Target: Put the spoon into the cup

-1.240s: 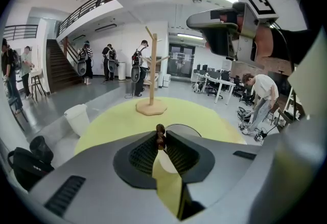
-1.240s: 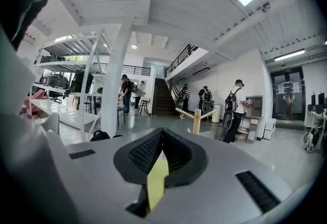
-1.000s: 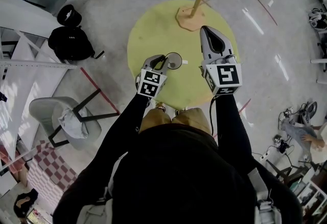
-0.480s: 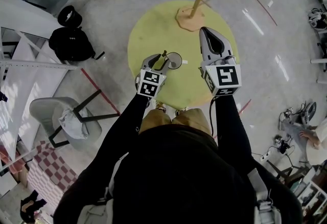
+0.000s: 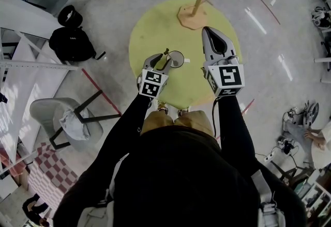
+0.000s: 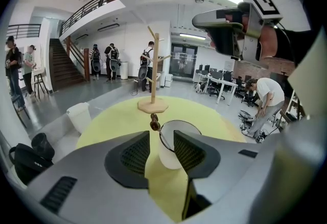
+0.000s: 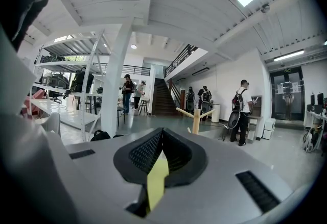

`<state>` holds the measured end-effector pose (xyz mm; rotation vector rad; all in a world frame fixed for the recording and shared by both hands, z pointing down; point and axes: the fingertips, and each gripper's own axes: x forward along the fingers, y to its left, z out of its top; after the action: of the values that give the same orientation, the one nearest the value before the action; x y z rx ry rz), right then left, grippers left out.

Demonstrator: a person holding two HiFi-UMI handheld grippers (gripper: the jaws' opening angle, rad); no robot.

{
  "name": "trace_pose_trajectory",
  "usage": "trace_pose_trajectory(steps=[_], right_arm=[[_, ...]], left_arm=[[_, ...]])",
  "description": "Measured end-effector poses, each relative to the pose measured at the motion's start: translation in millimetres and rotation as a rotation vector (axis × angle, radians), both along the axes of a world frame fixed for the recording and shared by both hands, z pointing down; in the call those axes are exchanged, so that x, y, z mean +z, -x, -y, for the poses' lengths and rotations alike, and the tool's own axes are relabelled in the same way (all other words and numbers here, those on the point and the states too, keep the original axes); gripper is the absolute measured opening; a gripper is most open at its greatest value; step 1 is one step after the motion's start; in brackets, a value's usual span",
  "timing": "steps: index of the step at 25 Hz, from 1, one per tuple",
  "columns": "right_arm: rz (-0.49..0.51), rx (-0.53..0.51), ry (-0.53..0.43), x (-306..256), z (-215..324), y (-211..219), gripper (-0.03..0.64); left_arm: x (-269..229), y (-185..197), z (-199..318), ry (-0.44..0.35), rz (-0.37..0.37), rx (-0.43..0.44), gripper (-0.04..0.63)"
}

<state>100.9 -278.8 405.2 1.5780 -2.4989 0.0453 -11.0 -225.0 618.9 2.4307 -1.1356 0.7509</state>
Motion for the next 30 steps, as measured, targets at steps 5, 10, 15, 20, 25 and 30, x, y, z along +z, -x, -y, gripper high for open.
trace_pose_trajectory(steps=[5, 10, 15, 20, 25, 30], right_arm=[[-0.002, 0.000, -0.005, -3, -1, -1, 0.026], [0.000, -0.007, -0.009, -4, -1, 0, 0.026], [0.011, -0.003, -0.009, -3, -2, 0, 0.026], [0.010, -0.009, -0.019, -7, 0, 2, 0.026], [0.003, -0.021, -0.028, -11, 1, 5, 0.026], [0.028, -0.027, -0.037, -21, 4, 5, 0.026]], left_arm=[[-6, 3, 3, -0.012, 0.003, 0.003, 0.157], [-17, 8, 10, -0.047, 0.015, 0.003, 0.156], [-47, 13, 21, -0.123, 0.003, -0.011, 0.156], [-81, 16, 32, -0.202, -0.021, -0.021, 0.156], [-126, 14, 43, -0.297, -0.078, -0.048, 0.156], [-179, 10, 53, -0.402, -0.114, -0.056, 0.156]])
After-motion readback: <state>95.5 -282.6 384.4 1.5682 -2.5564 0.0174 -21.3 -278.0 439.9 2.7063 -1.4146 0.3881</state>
